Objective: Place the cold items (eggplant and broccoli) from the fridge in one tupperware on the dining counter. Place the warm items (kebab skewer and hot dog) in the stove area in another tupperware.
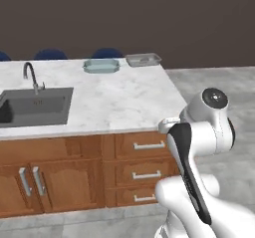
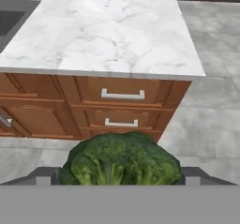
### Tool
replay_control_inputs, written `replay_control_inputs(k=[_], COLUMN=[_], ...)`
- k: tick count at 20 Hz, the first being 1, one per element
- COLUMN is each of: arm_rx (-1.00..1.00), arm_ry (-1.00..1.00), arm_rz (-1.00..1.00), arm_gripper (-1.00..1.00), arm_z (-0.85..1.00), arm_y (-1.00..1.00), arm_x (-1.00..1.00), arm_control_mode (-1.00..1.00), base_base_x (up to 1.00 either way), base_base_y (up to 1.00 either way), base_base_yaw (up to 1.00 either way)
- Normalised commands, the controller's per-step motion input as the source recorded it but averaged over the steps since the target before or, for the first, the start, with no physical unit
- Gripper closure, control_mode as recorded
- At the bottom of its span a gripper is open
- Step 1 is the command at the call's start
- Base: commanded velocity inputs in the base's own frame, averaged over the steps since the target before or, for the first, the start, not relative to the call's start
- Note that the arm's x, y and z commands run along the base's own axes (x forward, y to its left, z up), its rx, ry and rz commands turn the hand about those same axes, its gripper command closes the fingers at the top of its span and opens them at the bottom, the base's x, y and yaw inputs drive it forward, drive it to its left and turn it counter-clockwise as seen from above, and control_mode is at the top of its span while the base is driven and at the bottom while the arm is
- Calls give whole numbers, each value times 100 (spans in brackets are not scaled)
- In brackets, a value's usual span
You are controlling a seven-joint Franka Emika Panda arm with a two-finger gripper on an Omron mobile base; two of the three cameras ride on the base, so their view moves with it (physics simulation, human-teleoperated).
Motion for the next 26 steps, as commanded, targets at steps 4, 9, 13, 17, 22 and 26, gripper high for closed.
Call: replay_control_inputs(k=[4, 9, 13, 17, 22, 26], arm_rx=[0, 0, 0, 0, 0, 0], arm_ry=[0, 0, 0, 0, 0, 0], arm_rz=[0, 0, 0, 0, 0, 0], arm_gripper=[100, 100, 100, 100, 100, 100], arm_z=[0, 0, 0, 0, 0, 0], arm_y=[0, 0, 0, 0, 0, 0], arm_x=[0, 0, 0, 0, 0, 0], arm_control_mode=[100, 100, 100, 100, 100, 100], base_base_x=[0, 4, 19, 46, 79, 78], base_base_y=[-100, -100, -100, -100, -100, -100], base_base_yaw=[23, 26, 34, 41, 43, 42])
